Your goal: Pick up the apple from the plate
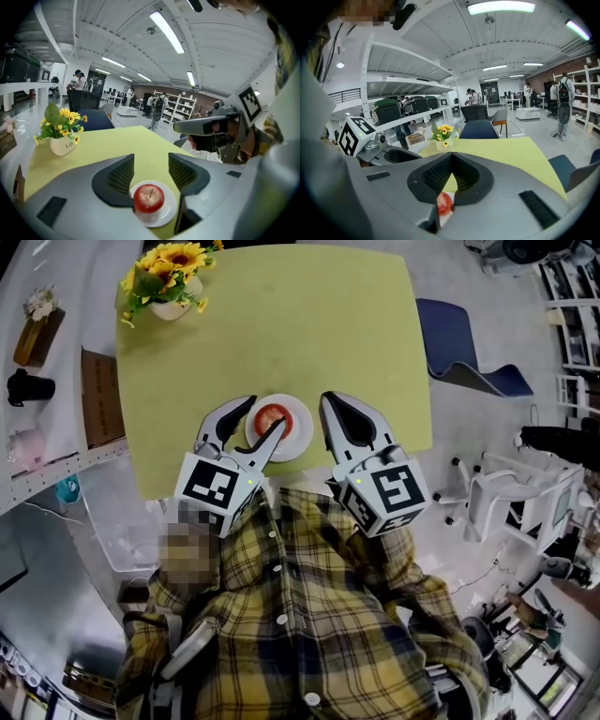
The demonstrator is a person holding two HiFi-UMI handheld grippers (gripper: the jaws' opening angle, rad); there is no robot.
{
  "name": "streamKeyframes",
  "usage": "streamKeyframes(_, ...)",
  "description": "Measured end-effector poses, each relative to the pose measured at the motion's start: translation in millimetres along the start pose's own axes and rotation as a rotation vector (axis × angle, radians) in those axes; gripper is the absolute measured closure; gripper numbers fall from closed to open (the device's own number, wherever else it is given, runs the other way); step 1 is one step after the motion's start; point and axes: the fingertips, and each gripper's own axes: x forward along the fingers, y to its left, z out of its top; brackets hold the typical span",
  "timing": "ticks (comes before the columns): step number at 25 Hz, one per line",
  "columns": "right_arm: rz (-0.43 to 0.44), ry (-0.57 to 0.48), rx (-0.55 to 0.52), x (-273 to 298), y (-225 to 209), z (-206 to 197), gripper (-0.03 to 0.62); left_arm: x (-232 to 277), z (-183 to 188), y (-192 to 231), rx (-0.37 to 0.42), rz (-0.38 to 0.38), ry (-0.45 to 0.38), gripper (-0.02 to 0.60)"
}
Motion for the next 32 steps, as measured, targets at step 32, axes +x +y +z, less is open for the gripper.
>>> streamKeyframes(32, 0.017, 0.104, 0.091, 31.2, -20.9, -58.6, 0.597, 71.5, -124.7, 4.5, 0.030, -0.043, 0.244, 0.124)
